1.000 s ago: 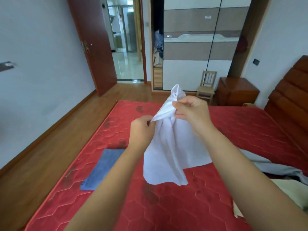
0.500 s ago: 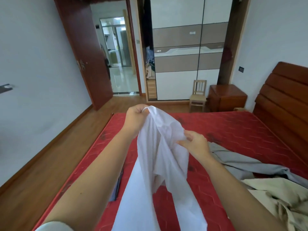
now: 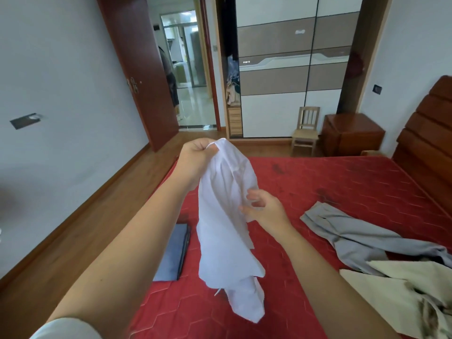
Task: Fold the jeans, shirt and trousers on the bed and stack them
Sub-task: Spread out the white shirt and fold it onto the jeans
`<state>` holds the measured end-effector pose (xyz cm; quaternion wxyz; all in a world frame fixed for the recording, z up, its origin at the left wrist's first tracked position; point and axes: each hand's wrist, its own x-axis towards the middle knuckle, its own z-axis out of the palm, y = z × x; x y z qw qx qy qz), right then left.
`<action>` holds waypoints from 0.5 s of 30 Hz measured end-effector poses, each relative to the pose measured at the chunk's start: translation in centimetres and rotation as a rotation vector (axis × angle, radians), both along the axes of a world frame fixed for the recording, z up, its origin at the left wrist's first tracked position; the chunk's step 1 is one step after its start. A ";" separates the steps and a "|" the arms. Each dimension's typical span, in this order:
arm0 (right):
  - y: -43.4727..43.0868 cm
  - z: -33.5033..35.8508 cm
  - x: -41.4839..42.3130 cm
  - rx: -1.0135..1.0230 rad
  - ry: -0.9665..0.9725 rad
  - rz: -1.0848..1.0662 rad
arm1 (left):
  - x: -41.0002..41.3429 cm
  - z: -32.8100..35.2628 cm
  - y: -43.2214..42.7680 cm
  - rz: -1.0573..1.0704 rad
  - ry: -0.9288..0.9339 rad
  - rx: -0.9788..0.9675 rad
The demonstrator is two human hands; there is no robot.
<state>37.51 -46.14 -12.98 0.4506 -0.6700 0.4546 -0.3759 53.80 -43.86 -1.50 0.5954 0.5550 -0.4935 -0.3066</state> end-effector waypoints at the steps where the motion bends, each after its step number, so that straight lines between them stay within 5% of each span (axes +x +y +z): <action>1: -0.2 -0.2 0.2 0.013 0.015 -0.008 | 0.1 0.3 0.1 0.001 0.005 -0.004; 10: 1.1 0.5 1.4 0.049 -0.176 0.208 | 1.1 0.6 0.6 -0.001 0.079 -0.004; 15: -0.3 0.7 1.0 -0.157 0.111 0.143 | 1.9 -0.3 1.3 0.016 0.000 0.010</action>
